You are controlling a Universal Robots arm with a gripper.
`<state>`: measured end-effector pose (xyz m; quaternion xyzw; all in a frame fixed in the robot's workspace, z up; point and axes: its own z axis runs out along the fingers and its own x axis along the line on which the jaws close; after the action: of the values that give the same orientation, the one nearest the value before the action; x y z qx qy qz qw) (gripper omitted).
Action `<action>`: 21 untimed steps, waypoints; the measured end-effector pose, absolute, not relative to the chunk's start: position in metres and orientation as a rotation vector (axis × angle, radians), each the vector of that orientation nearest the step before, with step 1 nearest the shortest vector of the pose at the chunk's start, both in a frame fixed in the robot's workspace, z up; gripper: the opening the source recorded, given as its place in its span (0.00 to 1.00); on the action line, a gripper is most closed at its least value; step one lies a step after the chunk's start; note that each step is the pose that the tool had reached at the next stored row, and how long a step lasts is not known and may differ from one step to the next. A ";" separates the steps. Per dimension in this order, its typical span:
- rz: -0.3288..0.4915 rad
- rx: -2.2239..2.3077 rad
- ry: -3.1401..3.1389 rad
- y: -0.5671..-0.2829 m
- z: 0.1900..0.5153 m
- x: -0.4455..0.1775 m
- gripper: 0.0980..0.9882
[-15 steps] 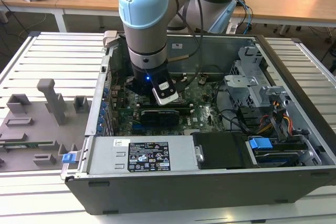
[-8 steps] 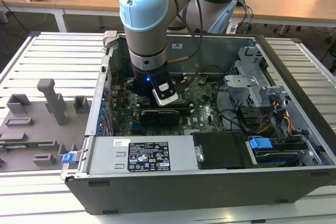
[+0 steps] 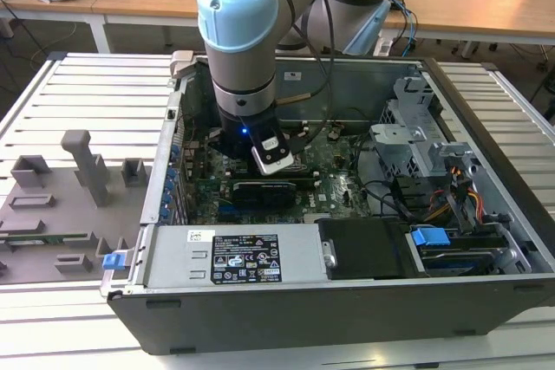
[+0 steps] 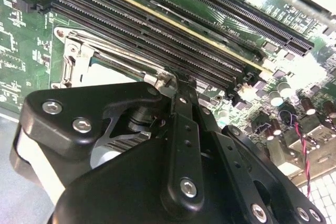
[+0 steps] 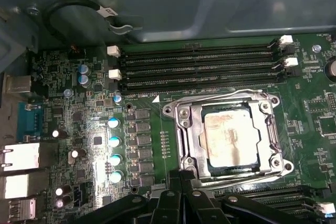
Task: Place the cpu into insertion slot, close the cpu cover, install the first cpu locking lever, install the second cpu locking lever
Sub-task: 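Install the second cpu locking lever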
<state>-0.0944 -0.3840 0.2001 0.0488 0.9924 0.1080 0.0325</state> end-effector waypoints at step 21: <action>0.268 0.175 3.068 -0.384 0.225 -0.052 0.01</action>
<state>-0.0518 -0.3841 0.2250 0.0566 0.9942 0.0867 0.0285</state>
